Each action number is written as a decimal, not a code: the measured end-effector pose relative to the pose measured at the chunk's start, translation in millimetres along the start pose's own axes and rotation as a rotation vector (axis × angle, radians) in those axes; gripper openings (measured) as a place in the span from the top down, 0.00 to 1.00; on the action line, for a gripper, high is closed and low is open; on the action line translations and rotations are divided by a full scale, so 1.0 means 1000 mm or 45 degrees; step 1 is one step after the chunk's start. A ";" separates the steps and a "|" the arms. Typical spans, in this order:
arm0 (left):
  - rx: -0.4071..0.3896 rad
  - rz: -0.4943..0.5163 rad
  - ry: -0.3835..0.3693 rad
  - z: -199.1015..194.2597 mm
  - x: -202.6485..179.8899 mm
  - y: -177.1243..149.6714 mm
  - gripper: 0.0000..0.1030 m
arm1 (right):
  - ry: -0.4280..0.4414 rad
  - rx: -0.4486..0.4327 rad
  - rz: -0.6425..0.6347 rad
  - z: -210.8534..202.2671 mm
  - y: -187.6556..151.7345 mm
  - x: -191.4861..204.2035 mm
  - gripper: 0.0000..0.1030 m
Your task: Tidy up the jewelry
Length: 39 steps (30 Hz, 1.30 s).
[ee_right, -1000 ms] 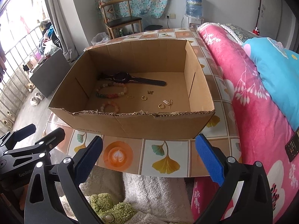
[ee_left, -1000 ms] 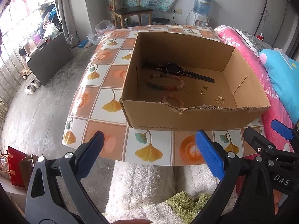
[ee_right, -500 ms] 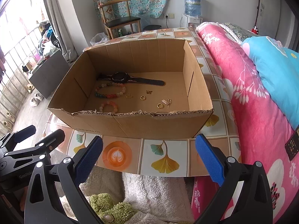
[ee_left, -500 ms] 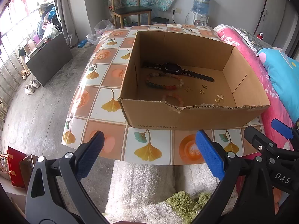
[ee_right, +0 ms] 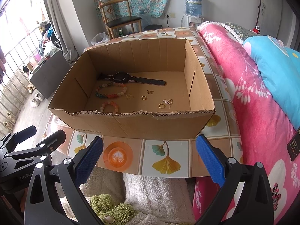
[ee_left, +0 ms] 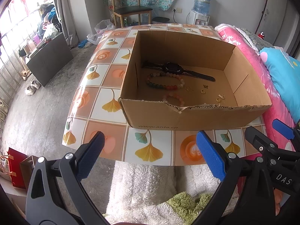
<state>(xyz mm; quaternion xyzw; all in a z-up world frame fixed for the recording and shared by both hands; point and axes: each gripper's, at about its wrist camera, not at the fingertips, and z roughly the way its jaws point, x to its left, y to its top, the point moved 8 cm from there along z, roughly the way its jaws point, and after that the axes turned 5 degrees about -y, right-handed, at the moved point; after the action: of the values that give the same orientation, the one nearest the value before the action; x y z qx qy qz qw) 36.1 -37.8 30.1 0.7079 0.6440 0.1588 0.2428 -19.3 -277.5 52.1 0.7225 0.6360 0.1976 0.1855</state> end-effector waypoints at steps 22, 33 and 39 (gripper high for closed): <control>-0.001 0.001 0.002 -0.001 -0.001 0.000 0.08 | 0.011 0.003 0.005 0.001 -0.001 0.000 0.06; -0.002 0.003 0.000 0.000 -0.001 -0.001 0.08 | 0.016 -0.001 0.004 -0.002 -0.003 0.002 0.06; -0.004 0.005 0.001 -0.001 0.000 -0.001 0.08 | 0.019 0.001 0.005 -0.003 -0.003 0.004 0.06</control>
<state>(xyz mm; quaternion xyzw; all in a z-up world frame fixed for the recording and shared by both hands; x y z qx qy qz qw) 34.8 -37.8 30.3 0.7086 0.6425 0.1605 0.2435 -22.6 -272.9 53.0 0.7222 0.6362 0.2030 0.1801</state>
